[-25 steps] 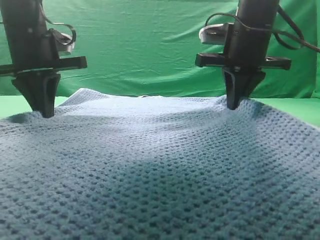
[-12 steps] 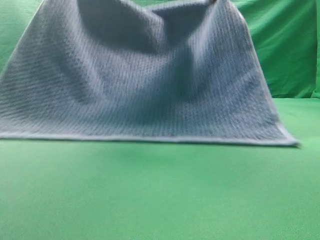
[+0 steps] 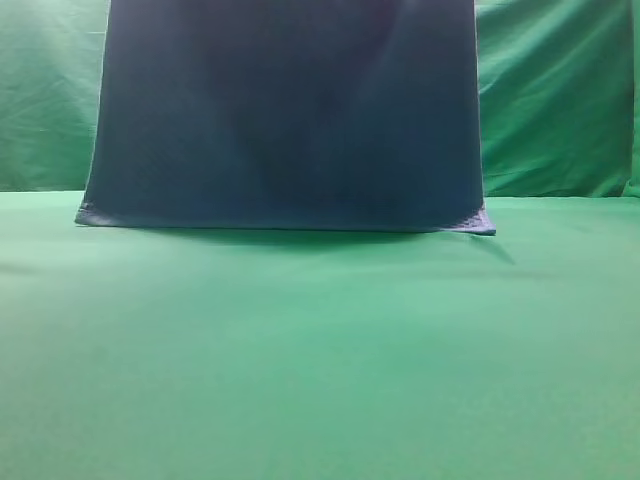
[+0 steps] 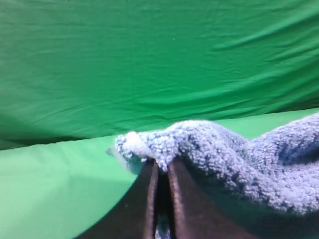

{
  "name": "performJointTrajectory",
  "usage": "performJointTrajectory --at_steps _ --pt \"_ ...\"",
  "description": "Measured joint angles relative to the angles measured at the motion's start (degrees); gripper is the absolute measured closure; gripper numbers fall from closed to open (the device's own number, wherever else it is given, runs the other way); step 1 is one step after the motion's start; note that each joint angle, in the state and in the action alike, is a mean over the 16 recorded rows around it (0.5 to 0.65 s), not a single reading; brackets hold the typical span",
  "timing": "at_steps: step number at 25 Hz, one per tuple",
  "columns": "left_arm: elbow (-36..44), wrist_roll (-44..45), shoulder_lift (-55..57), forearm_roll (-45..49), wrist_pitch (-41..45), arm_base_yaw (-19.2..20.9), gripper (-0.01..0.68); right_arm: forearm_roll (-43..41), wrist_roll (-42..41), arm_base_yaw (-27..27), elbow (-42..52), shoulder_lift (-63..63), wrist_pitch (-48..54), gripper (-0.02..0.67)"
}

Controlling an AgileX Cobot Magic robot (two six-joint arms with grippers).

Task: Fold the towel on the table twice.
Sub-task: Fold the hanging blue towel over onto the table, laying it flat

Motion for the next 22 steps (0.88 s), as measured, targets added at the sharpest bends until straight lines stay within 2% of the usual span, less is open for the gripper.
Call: performJointTrajectory --at_steps 5,10,22 --pt "7.9 -1.4 -3.6 0.1 -1.3 0.0 0.673 0.0 -0.1 -0.4 3.2 -1.3 4.3 0.649" --pt "20.9 -2.1 -11.2 0.0 -4.5 0.0 0.673 0.4 0.0 0.1 11.8 -5.8 5.1 0.649" --pt "55.6 -2.1 -35.9 -4.0 -10.4 -0.3 0.673 2.4 2.5 4.6 48.7 -26.5 -4.0 0.649"
